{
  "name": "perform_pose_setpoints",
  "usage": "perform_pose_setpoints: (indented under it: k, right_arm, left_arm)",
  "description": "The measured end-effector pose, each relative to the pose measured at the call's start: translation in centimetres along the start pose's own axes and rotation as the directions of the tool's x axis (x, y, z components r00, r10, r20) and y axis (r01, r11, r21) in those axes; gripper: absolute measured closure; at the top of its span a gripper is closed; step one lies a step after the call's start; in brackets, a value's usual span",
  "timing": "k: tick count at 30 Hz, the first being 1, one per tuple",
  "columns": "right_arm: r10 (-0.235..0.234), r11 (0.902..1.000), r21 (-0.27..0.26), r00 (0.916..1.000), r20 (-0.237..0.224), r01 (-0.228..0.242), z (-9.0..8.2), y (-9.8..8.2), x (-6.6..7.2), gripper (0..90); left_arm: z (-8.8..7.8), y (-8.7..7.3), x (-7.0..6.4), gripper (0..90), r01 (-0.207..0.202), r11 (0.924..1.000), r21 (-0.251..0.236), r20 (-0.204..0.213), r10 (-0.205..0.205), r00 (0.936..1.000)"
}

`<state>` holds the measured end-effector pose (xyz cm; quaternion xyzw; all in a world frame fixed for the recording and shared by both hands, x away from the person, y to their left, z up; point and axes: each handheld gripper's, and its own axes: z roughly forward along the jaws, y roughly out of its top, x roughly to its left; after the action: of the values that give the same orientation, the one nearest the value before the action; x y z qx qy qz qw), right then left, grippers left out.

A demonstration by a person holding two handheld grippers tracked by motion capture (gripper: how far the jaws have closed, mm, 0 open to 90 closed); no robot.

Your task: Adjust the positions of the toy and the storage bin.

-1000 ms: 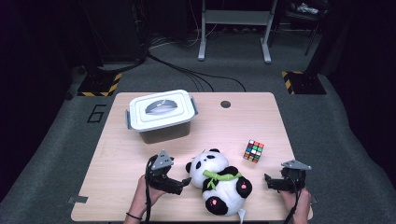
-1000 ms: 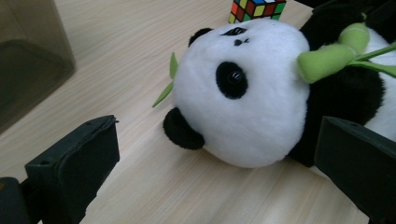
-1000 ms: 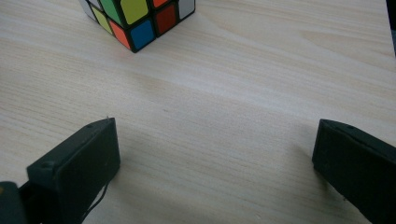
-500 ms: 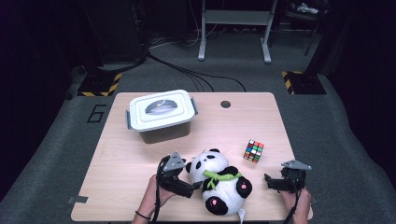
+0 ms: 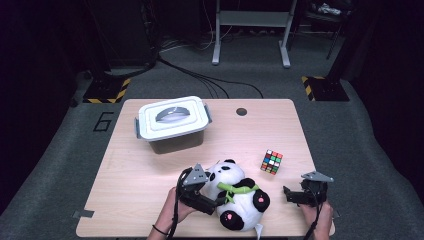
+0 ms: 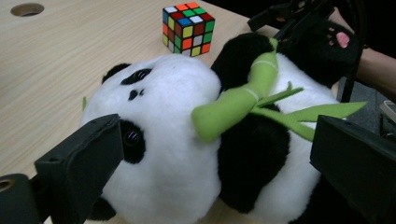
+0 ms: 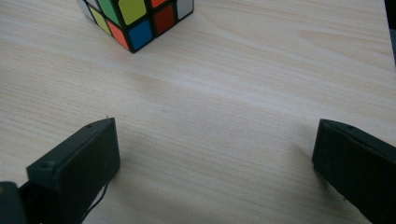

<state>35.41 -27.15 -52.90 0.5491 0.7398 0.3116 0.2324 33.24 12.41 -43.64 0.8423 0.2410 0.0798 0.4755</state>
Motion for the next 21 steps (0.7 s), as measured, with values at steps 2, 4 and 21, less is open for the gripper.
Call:
perform_pose_setpoints:
  k: [2, 4, 21]
  right_arm:
    - [0.000, 1.0000, 0.000, 1.0000, 0.000, 0.000, 0.00, 0.00, 0.00, 0.0]
    - [0.001, 1.0000, 0.000, 1.0000, 0.001, -0.001, 0.00, 0.00, 0.00, 0.0]
    - [0.003, 1.0000, -0.001, 1.0000, 0.005, -0.003, -0.01, -0.02, -0.02, 0.0]
  left_arm:
    - [0.15, 0.19, -0.23, 9.2, -0.009, 1.0000, 0.004, 0.015, 0.009, 0.9998]
    - [0.41, 0.29, -0.46, 14.8, -0.016, 0.9998, 0.010, 0.015, 0.016, 0.9998]
    - [0.82, -0.35, -0.30, 71.4, -0.014, 0.9999, -0.006, -0.020, 0.014, 0.9997]
